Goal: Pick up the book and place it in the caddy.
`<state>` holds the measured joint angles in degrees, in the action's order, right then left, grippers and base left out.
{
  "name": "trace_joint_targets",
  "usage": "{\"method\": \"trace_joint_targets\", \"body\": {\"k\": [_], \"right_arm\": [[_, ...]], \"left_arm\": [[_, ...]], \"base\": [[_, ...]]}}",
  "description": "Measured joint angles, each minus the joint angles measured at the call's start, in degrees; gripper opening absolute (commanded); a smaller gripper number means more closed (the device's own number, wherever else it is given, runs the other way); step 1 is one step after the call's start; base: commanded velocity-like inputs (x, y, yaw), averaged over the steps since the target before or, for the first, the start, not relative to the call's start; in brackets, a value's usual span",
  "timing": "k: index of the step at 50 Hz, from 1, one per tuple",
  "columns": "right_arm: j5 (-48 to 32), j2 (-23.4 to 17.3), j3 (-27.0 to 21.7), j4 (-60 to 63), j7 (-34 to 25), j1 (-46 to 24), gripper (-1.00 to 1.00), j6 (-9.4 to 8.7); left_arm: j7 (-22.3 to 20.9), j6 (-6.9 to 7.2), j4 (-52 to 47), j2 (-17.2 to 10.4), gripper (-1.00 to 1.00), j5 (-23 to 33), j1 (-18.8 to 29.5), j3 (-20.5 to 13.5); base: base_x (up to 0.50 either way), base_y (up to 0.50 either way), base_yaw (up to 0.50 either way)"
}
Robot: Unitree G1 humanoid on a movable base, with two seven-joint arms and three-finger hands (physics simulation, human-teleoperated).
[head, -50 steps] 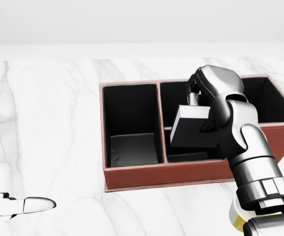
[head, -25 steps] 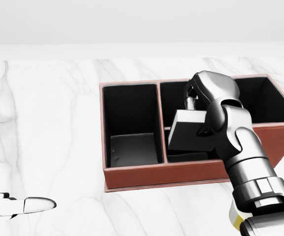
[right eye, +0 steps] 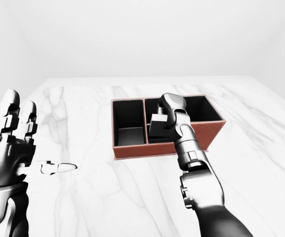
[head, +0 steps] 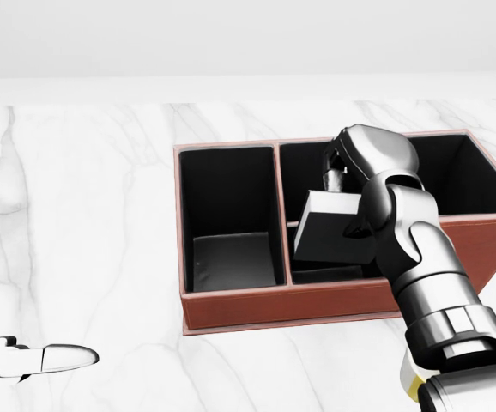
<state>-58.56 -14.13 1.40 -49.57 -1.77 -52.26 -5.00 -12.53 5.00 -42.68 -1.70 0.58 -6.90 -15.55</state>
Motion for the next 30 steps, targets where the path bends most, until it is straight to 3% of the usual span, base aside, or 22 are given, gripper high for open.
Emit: {"method": "trace_joint_targets", "body": {"k": [9, 10, 11, 30], "right_arm": [[0.05, 0.06, 0.1, -0.95, 1.02, -0.27, -1.0, 0.0], [0.08, 0.09, 0.11, -1.11, 1.15, -0.31, 0.27, 0.0], [0.04, 0.09, 0.09, -1.22, 1.25, -0.38, 1.0, 0.0], [-0.44, 0.16, -0.15, -1.32, 2.99, -1.08, 1.0, 0.0]], "left_arm": [[-0.01, 0.0, -0.02, -0.02, 1.0, -0.02, 0.01, -0.03], [-0.01, 0.0, -0.05, -0.02, 1.0, -0.02, 0.01, -0.03], [-0.02, 0.0, -0.07, -0.02, 1.0, -0.02, 0.01, -0.03], [-0.04, 0.0, -0.04, 0.03, 1.0, -0.03, -0.05, -0.06]], "base": [[0.0, 0.0, 0.0], [0.0, 0.0, 0.0], [0.0, 0.0, 0.0], [0.0, 0.0, 0.0]]}}
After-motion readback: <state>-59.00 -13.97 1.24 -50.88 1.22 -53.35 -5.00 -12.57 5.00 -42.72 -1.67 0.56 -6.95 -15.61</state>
